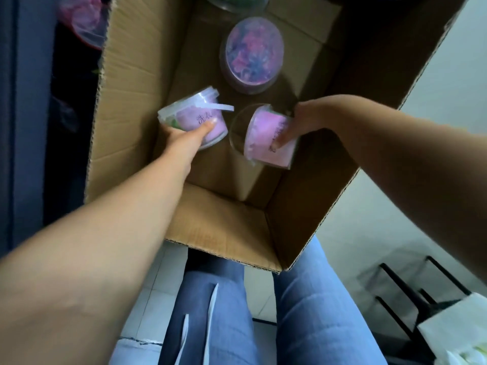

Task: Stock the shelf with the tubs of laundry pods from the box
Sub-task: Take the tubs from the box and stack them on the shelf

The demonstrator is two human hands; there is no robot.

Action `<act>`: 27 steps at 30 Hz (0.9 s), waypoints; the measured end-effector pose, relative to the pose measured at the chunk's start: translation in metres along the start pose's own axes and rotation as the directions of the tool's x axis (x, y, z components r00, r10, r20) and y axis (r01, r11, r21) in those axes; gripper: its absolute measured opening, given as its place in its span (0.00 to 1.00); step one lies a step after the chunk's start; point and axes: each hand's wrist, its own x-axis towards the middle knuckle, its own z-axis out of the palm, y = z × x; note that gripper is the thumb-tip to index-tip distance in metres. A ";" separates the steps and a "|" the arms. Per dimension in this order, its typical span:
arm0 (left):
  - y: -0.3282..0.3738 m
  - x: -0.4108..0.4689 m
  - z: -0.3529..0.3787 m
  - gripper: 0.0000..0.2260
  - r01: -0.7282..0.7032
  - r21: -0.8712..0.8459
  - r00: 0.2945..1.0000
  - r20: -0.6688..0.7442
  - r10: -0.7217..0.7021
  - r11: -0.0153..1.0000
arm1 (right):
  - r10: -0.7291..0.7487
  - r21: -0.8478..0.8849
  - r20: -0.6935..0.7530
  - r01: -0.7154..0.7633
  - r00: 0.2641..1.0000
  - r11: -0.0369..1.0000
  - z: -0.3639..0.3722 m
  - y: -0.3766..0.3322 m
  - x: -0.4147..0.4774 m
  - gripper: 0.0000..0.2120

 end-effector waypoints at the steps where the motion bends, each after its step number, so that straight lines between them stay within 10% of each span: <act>1: 0.002 0.003 0.000 0.43 -0.011 -0.008 1.000 0.003 0.011 1.000 | -0.030 0.085 0.039 0.027 0.999 0.996 0.001 0.001 0.003 0.56; 4: 0.003 0.007 -0.002 0.41 -0.032 -0.060 0.999 0.014 0.033 0.998 | -0.035 0.305 0.088 0.007 0.995 0.952 0.013 0.010 0.020 0.67; 7: 0.004 -0.003 -0.015 0.48 0.011 -0.143 0.997 0.075 0.000 0.990 | -0.049 0.574 0.086 -0.009 0.995 0.819 0.026 0.014 0.006 0.48; 11: 0.002 -0.038 -0.045 0.39 0.091 -0.253 0.986 0.159 -0.052 0.963 | -0.085 0.799 0.006 0.047 0.996 0.600 0.031 0.024 -0.028 0.52; 16: 0.017 -0.124 -0.086 0.39 0.091 -0.438 0.956 0.290 0.045 0.894 | -0.290 0.878 -0.097 0.219 0.952 0.426 0.026 0.016 -0.109 0.07; 21: 0.044 -0.228 -0.129 0.22 -0.075 -0.651 0.925 0.238 0.297 0.755 | -0.503 0.792 -0.194 0.437 0.842 0.426 0.008 -0.016 -0.205 0.31; 24: 0.050 -0.288 -0.160 0.36 -0.210 -0.732 0.892 0.129 0.434 0.649 | -0.593 0.677 -0.244 0.572 0.768 0.462 0.000 -0.031 -0.270 0.29; 27: 0.043 -0.345 -0.182 0.35 -0.303 -0.770 0.839 0.065 0.540 0.562 | -0.677 0.568 -0.304 0.698 0.670 0.435 -0.001 -0.038 -0.327 0.50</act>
